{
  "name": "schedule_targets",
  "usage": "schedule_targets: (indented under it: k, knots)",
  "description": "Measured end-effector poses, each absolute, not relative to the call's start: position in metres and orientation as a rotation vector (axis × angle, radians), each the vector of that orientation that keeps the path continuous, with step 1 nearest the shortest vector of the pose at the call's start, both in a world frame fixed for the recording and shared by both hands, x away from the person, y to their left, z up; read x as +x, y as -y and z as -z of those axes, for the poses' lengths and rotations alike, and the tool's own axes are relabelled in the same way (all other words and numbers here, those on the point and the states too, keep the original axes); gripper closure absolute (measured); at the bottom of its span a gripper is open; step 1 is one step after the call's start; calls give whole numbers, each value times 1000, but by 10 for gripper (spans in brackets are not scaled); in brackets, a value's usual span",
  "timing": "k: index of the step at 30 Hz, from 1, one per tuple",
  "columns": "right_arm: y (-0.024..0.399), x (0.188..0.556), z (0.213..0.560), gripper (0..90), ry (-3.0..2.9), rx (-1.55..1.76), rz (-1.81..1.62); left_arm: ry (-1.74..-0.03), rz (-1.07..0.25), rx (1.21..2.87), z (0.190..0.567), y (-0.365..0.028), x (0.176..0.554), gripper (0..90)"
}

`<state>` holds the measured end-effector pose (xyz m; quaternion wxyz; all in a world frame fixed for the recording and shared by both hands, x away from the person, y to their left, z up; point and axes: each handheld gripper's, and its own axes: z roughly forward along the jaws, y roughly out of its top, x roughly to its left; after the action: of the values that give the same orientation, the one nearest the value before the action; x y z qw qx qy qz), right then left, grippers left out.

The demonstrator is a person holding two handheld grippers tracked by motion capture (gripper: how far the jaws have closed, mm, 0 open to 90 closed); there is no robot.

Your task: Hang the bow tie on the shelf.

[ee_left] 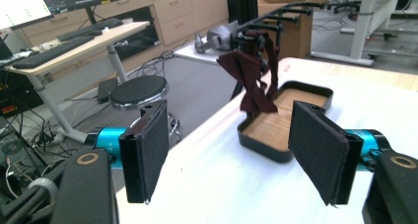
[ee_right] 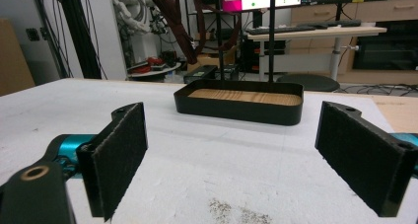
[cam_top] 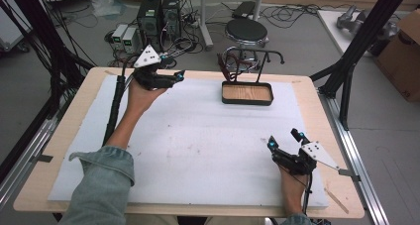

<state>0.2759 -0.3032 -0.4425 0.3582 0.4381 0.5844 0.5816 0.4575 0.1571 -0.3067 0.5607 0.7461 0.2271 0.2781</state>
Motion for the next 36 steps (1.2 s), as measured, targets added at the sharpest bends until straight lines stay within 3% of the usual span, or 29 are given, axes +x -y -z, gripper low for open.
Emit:
schedule_targets:
  k: [23, 36]
  knots:
    - [303, 275, 443, 116, -1516, 1132, -1485, -599, -679, 1637, 336, -263, 360, 159]
    - [302, 275, 443, 117, -1518, 1134, -1483, -733, -748, 1585, 377, -292, 317, 161]
